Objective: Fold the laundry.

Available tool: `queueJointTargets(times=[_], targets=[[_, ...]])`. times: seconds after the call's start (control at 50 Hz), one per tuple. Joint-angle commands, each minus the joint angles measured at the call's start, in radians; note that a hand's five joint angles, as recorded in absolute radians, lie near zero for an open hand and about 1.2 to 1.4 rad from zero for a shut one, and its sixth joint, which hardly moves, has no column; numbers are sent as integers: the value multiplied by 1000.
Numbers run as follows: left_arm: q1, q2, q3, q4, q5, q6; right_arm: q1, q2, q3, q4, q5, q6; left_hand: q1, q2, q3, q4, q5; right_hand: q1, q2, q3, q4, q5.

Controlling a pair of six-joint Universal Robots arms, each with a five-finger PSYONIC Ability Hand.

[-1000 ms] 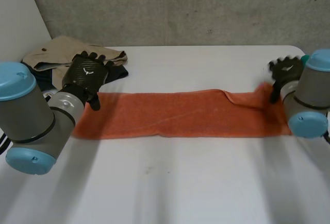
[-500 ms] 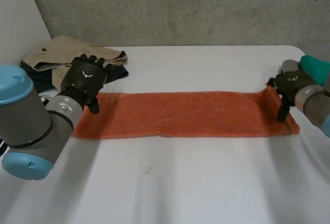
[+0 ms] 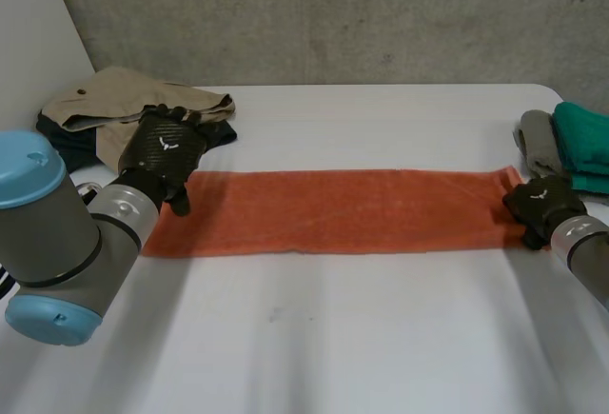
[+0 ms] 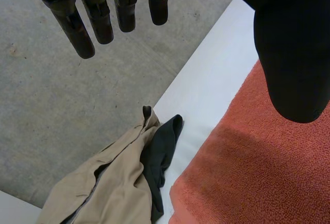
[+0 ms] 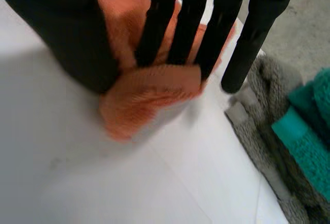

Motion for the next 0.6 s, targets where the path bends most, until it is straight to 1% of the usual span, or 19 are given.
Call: queueJointTargets(times=[0.02, 0.08, 0.1, 0.2, 0.22, 0.26, 0.3, 0.32, 0.34, 0.4, 0.42, 0.46, 0.48, 0.54, 0.56, 0.6], targets=[[2, 9, -11, 3, -1, 0, -57, -19, -11, -91, 221, -39, -14, -35, -42, -31, -49, 357, 364, 390, 381, 393], [5, 37, -17, 3, 0, 0, -65, -54, -11, -91, 237, -119, -14, -35, -42, -31, -49, 357, 364, 390, 381, 393], [6, 44, -20, 3, 0, 0, -66, -77, -11, -97, 249, -191, -14, -35, -42, -31, -49, 357, 364, 390, 381, 393], [11, 77, -33, 3, 0, 0, -62, -106, -34, -110, 248, -366, -14, -35, -42, -31, -49, 357, 364, 390, 381, 393], [14, 83, -36, 3, 0, 0, -43, -111, -49, -120, 234, -404, -14, -35, -42, -31, -49, 357, 364, 390, 381, 393], [17, 93, -42, 3, 0, 0, 25, -120, -72, -150, 208, -420, -14, -35, -42, -31, -49, 357, 364, 390, 381, 393], [18, 109, -49, 3, 0, 0, 186, -126, -117, -200, 127, -416, -14, -35, -42, -31, -49, 357, 364, 390, 381, 393], [18, 112, -51, 3, 0, 0, 225, -126, -126, -212, 96, -414, -14, -35, -42, -31, -49, 357, 364, 390, 381, 393], [18, 113, -51, 3, 0, 0, 306, -114, -143, -238, 34, -412, -14, -35, -42, -31, -49, 357, 364, 390, 381, 393], [18, 123, -60, 3, 0, 0, 397, -83, -155, -266, -73, -414, -14, -35, -42, -31, -49, 357, 364, 390, 381, 393], [20, 124, -62, 3, 0, 0, 452, -48, -167, -278, -140, -420, -14, -35, -42, -31, -49, 357, 364, 390, 381, 393], [23, 126, -63, 3, 0, 0, 516, -4, -186, -283, -206, -426, -14, -35, -42, -31, -49, 357, 364, 390, 381, 393], [25, 126, -65, 3, 0, 0, 588, 47, -219, -285, -255, -429, -14, -35, -42, -31, -49, 357, 364, 390, 381, 393], [25, 126, -65, 3, -1, -1, 685, 137, -275, -268, -294, -426, -14, -35, -42, -31, -49, 357, 364, 390, 381, 393], [26, 124, -65, 4, -1, -1, 731, 194, -302, -253, -292, -422, -14, -35, -42, -31, -49, 357, 364, 390, 381, 393], [28, 124, -63, 6, -1, -1, 771, 245, -330, -228, -280, -425, -14, -35, -42, -31, -49, 357, 364, 390, 381, 393]])
